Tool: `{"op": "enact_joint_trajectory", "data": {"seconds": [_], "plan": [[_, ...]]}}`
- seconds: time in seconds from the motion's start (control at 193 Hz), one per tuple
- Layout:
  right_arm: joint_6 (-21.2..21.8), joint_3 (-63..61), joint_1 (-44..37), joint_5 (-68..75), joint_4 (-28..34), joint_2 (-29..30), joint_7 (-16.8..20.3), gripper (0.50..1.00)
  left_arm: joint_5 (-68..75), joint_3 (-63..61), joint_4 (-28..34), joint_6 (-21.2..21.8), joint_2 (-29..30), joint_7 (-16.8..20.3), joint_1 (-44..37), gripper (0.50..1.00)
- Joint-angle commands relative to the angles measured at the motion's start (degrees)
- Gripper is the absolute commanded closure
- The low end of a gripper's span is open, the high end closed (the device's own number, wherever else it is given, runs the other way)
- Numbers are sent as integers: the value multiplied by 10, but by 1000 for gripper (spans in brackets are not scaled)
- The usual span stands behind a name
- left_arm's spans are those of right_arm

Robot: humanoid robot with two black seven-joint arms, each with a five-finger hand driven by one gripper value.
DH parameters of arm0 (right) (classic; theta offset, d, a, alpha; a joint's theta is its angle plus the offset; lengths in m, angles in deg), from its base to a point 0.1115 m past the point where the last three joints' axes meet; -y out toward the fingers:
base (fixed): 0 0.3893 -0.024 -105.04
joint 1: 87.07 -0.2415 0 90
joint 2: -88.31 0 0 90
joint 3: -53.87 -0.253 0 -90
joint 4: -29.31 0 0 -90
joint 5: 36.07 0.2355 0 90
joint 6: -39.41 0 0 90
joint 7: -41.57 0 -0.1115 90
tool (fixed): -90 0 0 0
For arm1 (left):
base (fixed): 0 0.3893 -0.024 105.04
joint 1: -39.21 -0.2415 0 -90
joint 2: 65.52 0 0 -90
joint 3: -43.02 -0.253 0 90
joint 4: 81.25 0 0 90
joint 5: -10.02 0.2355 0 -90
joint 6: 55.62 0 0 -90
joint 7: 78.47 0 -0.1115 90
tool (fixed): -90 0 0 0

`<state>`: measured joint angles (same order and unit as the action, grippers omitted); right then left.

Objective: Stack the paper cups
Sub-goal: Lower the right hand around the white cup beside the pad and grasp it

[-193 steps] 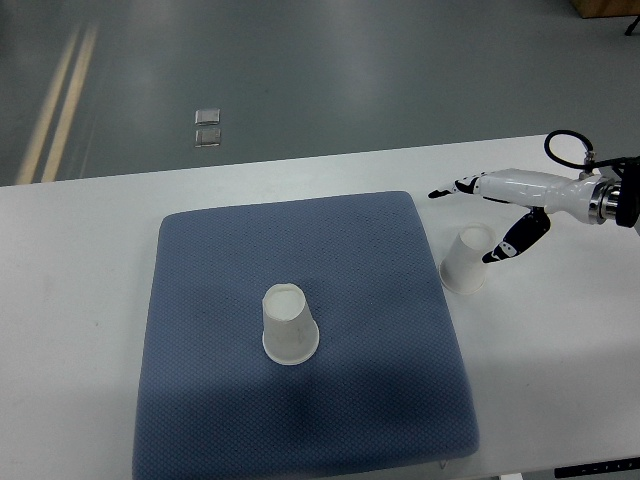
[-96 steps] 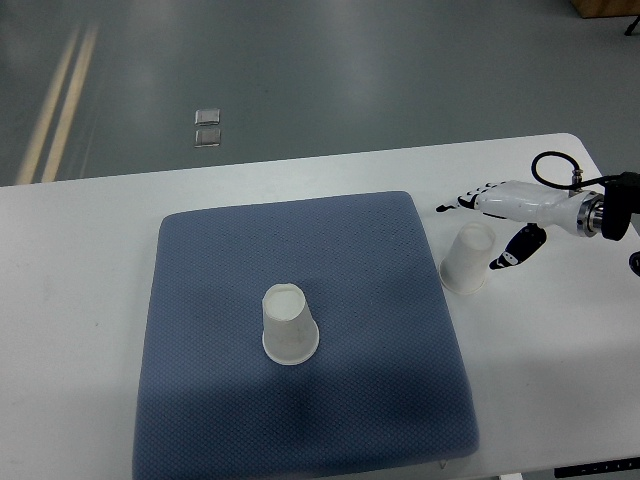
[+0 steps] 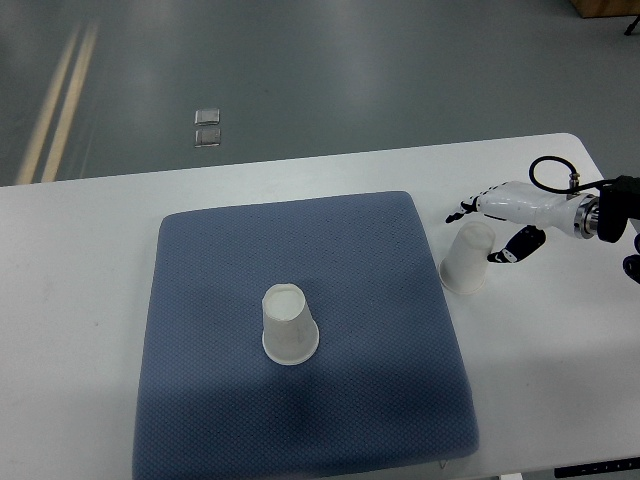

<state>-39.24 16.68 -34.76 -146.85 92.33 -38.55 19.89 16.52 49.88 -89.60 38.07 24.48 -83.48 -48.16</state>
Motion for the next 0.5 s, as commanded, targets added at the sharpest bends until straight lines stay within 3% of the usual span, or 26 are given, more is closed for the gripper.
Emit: {"op": "enact_joint_trajectory", "data": {"seconds": [0.0,0.15,0.321,0.492], "plan": [[0,0,0,0,0,-1,-1,707,0,0,0,0,0,0,0,500],[1,1,0,0,0,-1,-2,744,0,0,0,0,0,0,0,500],[2,1,-1,-1,0,-1,-4,842,0,0,0,0,0,0,0,500],[1,0,-2,0,0,-2,-5,889,0,0,0,-1,0,0,0,500]]}}
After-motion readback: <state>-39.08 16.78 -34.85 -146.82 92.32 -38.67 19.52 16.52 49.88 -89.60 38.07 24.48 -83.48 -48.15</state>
